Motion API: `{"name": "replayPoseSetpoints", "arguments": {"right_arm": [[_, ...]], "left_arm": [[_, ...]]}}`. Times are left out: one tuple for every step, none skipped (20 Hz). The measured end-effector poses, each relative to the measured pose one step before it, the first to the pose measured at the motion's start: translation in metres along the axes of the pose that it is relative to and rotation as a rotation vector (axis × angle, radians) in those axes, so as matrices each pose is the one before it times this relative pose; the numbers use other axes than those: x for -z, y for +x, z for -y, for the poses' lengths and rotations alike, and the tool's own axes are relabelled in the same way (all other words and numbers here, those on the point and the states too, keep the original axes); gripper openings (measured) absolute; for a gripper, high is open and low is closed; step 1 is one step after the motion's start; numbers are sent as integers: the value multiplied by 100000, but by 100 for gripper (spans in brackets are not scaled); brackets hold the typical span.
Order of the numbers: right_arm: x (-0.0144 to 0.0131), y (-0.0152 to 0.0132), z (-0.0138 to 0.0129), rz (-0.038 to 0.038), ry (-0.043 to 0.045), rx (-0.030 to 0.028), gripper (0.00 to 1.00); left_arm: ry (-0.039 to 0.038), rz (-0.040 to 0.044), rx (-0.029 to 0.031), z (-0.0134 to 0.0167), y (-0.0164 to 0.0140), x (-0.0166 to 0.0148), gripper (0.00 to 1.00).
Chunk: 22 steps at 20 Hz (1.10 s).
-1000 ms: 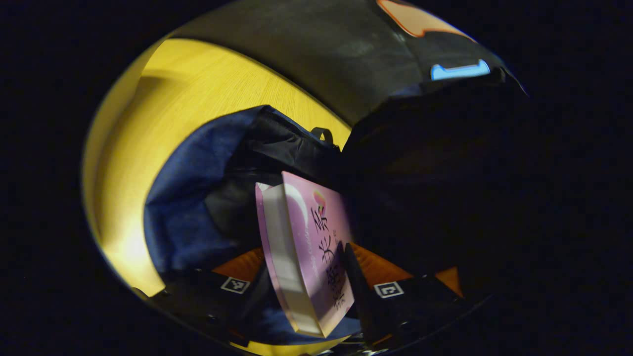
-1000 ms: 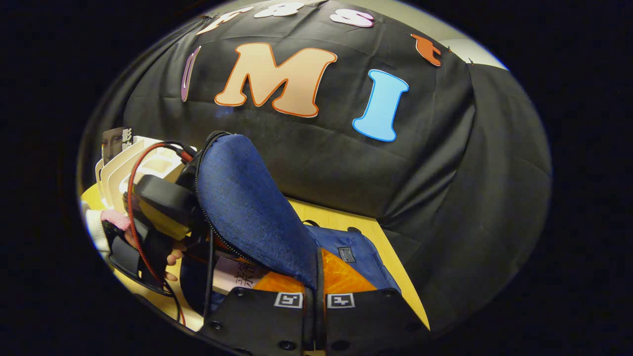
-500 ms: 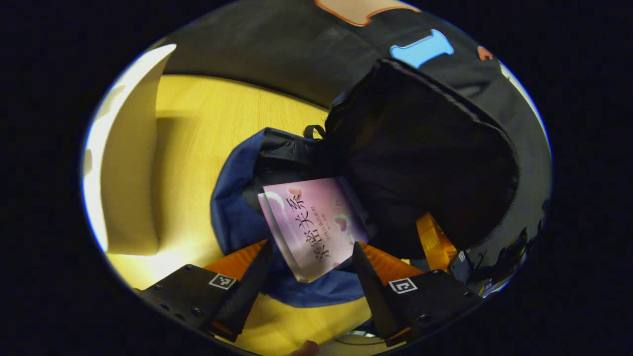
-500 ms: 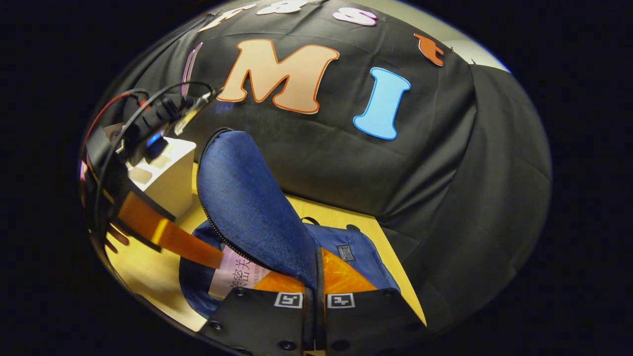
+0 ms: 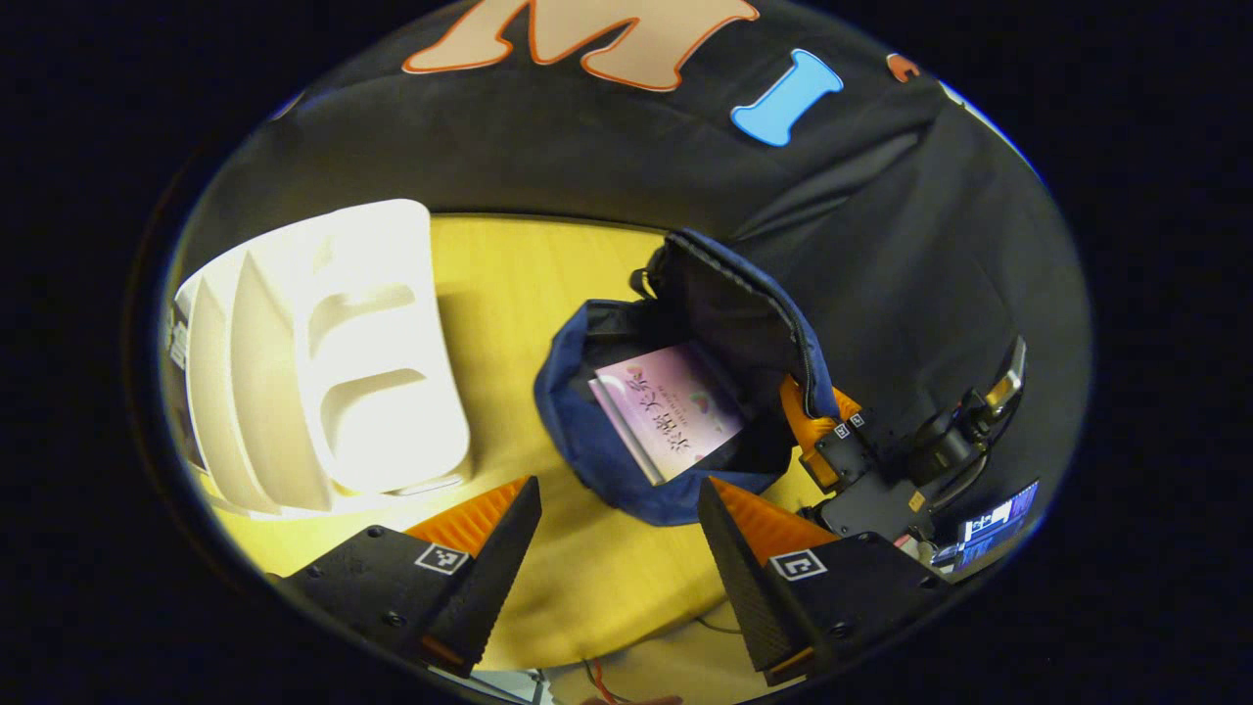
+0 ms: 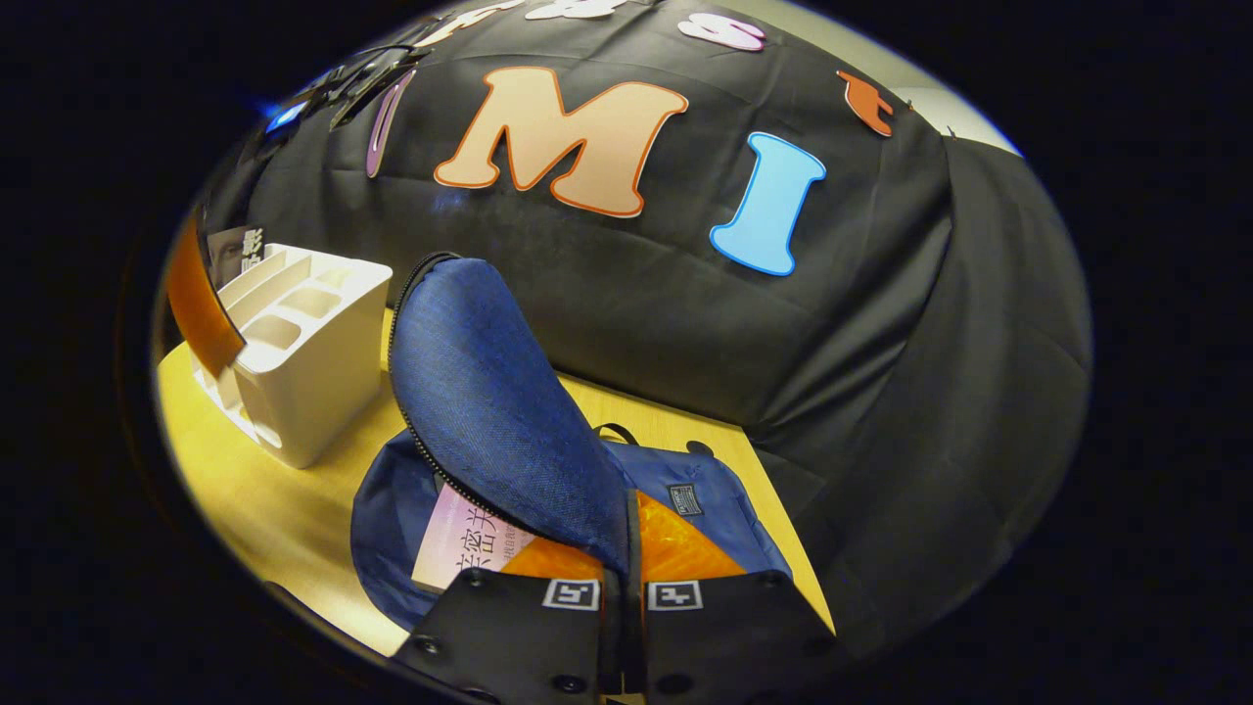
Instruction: Open the schoolbag, grab two books from the bookshelf and put them into the schoolbag.
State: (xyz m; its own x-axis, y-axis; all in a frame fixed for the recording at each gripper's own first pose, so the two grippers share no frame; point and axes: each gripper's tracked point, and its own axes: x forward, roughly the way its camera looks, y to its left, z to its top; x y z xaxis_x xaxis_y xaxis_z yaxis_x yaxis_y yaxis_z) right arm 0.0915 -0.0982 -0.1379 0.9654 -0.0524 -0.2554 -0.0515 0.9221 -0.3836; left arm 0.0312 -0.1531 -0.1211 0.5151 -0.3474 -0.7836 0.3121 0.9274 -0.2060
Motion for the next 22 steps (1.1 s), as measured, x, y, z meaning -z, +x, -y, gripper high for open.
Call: {"name": "replayPoseSetpoints", "arguments": {"right_arm": [[43,15,-208,-95,-857,86,4],[70,-76,-188,-122,-899,118,4],[84,-27,-123,-139,-794,183,2],[65,26,-85,-217,-458,121,6],[45,16,-116,-281,-158,132,4],[16,-15,-75,-266,-52,223,4],[4,-5,-5,-261,-35,366,2],[-42,13,-28,-236,-140,393,4],[56,28,-63,-237,-431,408,4],[14,-17,-19,-271,-662,451,4],[41,-32,-6,-236,-577,372,4],[1,-16,-171,-255,-244,50,4],[205,138,-183,-534,-219,-19,4],[36,127,-280,-586,-263,102,2],[132,48,-216,-512,-249,222,7],[-19,96,-190,-380,-218,419,6],[-43,-11,-94,-365,72,447,4],[122,165,-212,-432,257,323,6],[102,125,-115,-503,427,418,6],[-42,86,-58,-442,509,498,6],[-13,137,-24,-212,173,621,6],[-70,42,-6,-43,-34,765,6]], "left_arm": [[-1371,-1503,-802,-590,-1371,-164,95],[-880,-1231,-1511,-873,-1313,-126,95],[-323,-1034,-2985,-1375,-1199,-94,95],[107,-828,-3021,-1479,-1053,-59,95],[-1074,-844,-2591,-1348,-882,-2,94],[-2073,-1265,-1613,-1149,-985,264,94],[-2422,-2019,-966,-1000,-1025,326,94],[-2328,-1714,-1884,-1137,-1153,379,94],[-1038,-1083,-2490,-1495,-855,70,93],[-430,-602,-2798,-1333,-450,98,93],[-768,-303,-2834,-1430,-677,-100,92],[-851,-52,-1590,-1116,-803,-281,92],[-1103,123,-1166,-929,-857,-461,92],[-1582,464,-1318,-976,-1024,-446,92],[-1601,711,-1306,-1334,-920,-411,92],[-1199,335,-1043,-1157,-953,-570,92],[-1248,502,-2085,-1418,-803,-506,92],[-956,731,-2220,-1443,-703,-628,92],[-835,265,-2514,-1549,-530,-566,87],[-616,802,-2746,-1090,223,-404,92],[-42,1033,-3451,-1599,-18,-612,92],[148,1318,-3287,-1583,798,-378,90]]}}
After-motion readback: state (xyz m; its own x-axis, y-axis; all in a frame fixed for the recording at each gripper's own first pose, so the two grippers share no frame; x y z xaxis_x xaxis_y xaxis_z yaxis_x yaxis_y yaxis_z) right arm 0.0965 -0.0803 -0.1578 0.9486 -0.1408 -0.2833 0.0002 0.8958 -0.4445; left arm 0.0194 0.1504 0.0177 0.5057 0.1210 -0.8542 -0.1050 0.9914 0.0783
